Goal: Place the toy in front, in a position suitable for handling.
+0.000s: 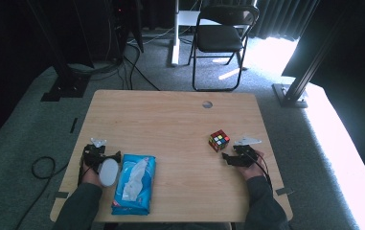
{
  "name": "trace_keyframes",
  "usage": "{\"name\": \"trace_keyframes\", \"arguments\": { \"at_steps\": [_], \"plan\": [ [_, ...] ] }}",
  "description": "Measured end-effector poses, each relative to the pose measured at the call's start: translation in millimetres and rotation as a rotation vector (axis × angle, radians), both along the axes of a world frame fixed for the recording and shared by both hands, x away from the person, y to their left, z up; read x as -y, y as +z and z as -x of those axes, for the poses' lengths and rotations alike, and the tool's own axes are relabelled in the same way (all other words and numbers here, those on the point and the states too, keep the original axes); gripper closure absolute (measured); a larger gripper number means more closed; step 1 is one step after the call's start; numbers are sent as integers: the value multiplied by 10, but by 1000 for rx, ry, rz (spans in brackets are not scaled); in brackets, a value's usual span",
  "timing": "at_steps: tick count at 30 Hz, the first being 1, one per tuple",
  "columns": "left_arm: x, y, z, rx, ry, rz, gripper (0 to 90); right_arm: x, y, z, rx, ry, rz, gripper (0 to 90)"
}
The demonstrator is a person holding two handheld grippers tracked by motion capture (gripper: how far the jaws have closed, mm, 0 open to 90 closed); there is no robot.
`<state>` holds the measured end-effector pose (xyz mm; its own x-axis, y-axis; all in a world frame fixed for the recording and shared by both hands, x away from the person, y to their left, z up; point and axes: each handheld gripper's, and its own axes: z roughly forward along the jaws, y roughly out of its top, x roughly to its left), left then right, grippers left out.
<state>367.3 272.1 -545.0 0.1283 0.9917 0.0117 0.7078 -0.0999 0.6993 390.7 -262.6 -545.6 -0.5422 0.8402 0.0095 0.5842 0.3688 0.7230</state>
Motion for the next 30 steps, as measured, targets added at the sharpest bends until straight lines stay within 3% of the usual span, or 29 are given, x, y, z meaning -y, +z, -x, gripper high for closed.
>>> {"name": "trace_keyframes", "arguments": {
  "at_steps": [19, 23, 29, 30],
  "plan": [
    [1, 2, 12, -3, 2, -4, 87, -76, 43, -1, -35, 22, 26, 352],
    [1, 2, 14, -2, 1, -5, 86, -80, 37, 6, -34, 37, 28, 305],
    [2, 2, 16, -2, 1, -4, 86, -95, 47, 26, -31, 56, 26, 386],
    [2, 2, 16, -2, 2, -4, 87, -102, 49, 36, -13, 48, 42, 388]
  ]
}}
